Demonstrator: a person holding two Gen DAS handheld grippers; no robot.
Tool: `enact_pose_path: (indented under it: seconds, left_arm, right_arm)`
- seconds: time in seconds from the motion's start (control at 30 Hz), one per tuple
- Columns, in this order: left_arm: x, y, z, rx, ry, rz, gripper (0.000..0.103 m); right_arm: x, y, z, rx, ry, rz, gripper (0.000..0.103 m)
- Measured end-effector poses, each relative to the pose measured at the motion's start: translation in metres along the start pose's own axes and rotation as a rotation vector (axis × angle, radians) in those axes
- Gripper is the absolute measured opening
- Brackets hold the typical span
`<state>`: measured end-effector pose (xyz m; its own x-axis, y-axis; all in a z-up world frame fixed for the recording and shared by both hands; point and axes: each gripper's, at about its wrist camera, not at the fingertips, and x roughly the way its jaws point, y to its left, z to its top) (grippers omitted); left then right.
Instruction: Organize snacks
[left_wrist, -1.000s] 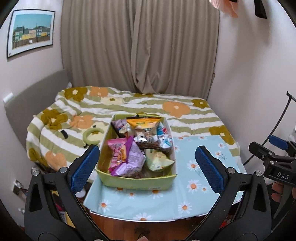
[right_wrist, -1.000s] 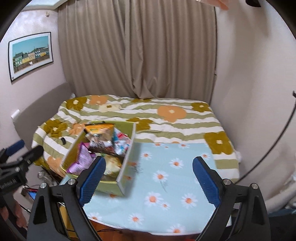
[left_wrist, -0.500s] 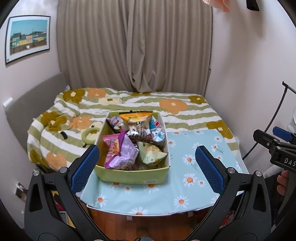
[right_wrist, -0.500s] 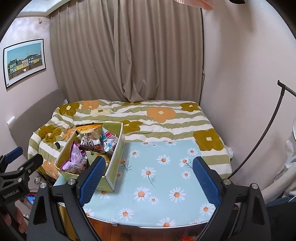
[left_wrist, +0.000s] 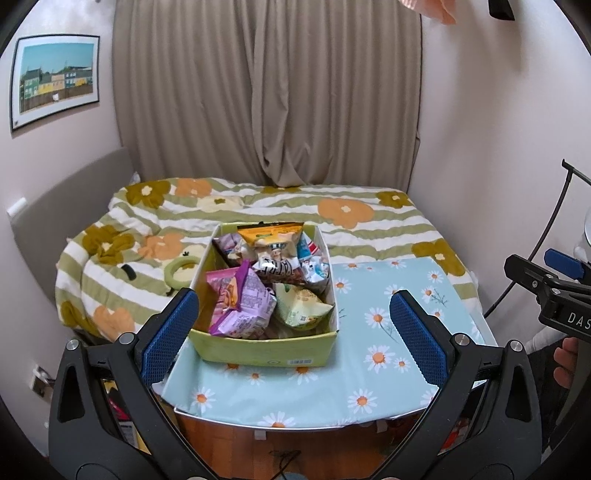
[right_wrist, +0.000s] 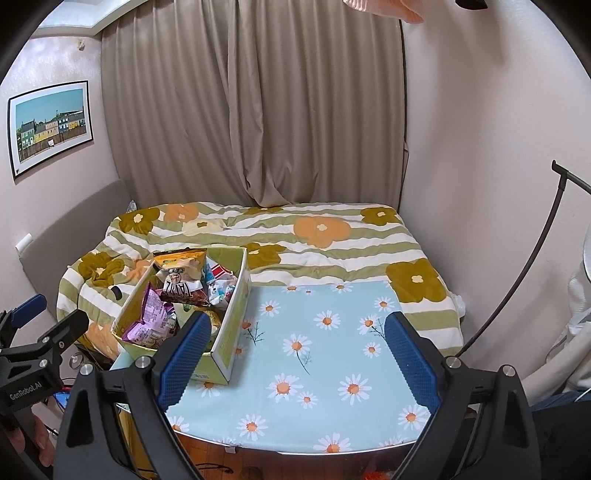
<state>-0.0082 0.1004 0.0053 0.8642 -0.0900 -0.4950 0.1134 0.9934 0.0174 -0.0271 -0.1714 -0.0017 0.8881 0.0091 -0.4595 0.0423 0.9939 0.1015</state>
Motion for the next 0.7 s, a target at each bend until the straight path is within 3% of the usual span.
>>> enact_pose_path:
  seconds: [0.7]
  left_arm:
    - [0.0018, -0.0034, 0.0014, 0.005, 0.007, 0.0, 0.103]
  right_arm:
    - [0.0025, 0.0, -0.0015, 0.006, 0.002, -0.006, 0.094]
